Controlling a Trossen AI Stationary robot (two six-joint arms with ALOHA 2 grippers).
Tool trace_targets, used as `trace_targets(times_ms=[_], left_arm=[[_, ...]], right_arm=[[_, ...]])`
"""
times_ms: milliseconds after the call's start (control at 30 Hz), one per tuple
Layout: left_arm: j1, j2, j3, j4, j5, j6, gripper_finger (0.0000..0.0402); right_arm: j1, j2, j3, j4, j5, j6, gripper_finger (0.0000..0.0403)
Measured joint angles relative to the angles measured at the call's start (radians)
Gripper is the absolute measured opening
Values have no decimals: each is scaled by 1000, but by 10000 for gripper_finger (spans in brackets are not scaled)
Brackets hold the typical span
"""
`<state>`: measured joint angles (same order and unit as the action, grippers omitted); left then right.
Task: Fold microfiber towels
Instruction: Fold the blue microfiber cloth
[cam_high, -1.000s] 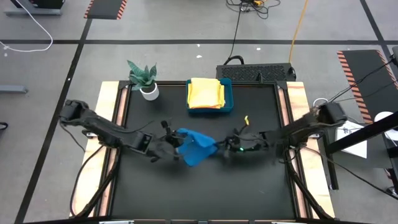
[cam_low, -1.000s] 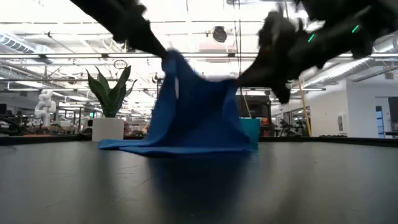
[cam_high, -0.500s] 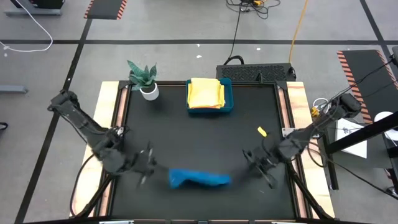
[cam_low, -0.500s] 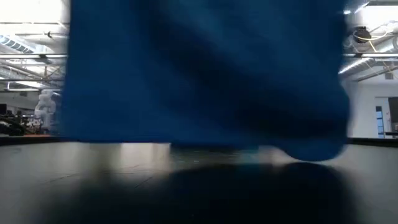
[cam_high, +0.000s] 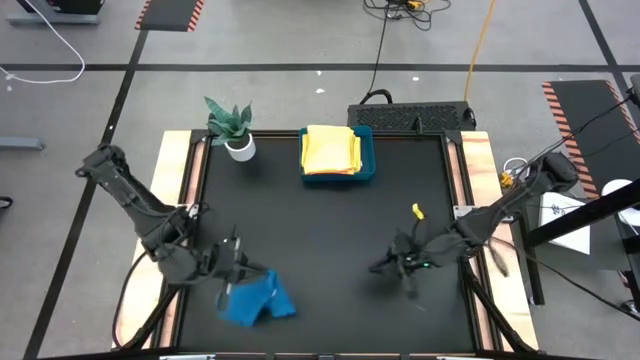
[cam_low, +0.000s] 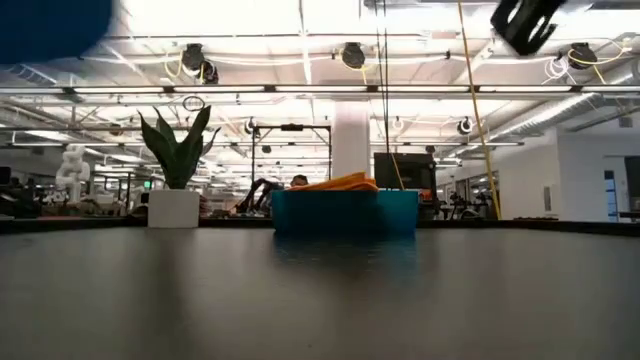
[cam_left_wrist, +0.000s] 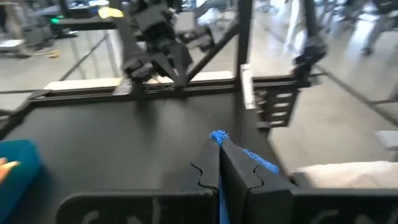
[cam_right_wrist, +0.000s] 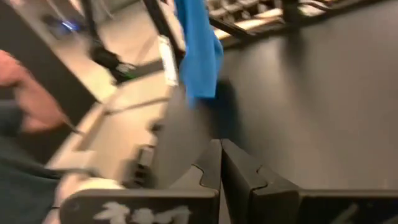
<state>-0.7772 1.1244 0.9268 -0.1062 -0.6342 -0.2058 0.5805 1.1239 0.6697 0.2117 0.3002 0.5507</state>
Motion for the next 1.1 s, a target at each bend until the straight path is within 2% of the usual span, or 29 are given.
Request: trace_targets(times_ms=[167,367,533,667,867,967,1100], left_arm=[[76,1,0,-42,7,23,4],[136,1,0,-58,67,42,3],[169,1,0,-58,85,52,2],[177,1,0,-60,87,63,3],[178,1,0,-72,87,73,3],[178,1,0,-79,87,73,2],[178,1,0,-78,87,94,3]], right_arm=[[-76,138,-20,115,-20,-119,26],[-177,349,-22,388,-103,-199,103],[-258,468,-22,454,-115,-233,171],[-304,545,-22,522,-130,-250,204],[-383,699,-22,787,-389,-164,219],[-423,783,-20,937,-471,-118,216],[-461,875,20,1035,-560,-73,216]])
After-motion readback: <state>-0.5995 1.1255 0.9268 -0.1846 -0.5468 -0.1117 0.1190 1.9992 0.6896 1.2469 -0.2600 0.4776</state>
